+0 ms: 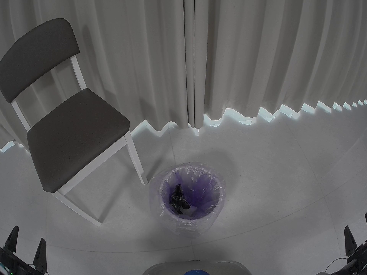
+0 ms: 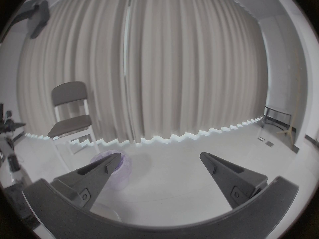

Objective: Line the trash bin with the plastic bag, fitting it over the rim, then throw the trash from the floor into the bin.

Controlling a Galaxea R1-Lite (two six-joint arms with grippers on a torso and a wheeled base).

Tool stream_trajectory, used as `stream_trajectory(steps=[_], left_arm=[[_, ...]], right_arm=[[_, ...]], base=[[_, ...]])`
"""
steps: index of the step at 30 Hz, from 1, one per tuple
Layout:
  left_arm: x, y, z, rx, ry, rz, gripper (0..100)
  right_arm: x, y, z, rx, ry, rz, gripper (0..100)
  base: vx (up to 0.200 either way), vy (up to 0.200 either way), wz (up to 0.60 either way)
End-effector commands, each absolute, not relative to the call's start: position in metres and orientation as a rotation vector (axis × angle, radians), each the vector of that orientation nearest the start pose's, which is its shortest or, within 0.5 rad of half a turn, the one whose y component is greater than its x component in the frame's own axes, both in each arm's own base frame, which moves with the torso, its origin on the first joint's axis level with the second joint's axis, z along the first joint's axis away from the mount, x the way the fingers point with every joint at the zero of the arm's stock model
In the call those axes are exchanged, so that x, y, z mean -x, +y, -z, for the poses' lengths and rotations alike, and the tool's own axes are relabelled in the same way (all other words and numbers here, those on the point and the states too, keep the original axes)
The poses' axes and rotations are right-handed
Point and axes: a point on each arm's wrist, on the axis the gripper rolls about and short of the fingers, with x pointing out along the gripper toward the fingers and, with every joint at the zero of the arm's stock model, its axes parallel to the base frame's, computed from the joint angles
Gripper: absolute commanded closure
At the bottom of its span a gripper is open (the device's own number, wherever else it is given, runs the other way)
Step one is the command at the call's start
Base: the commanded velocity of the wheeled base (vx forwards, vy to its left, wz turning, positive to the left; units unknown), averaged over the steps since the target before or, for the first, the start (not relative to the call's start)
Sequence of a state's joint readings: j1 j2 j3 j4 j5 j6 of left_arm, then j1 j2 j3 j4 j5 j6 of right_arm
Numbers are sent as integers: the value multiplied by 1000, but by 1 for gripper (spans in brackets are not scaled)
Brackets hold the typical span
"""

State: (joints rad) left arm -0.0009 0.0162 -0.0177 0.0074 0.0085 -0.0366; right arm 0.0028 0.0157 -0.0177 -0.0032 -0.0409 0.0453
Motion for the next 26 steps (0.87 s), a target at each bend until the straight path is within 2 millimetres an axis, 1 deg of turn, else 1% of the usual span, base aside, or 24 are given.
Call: stream_trajectory(steps=[1,22,26], left_arm=[[23,-1,-76,-23,1,23,0],[23,-1,-76,-20,3,25,0],[23,-1,-76,-20,3,25,0]], right_arm=[[23,-1,-76,-26,-7,38,0],[23,-1,-76,-14,-3,32,0],[23,0,-76,17,-3,-23,0]], base=[[0,0,0],[0,0,0],[0,0,0]])
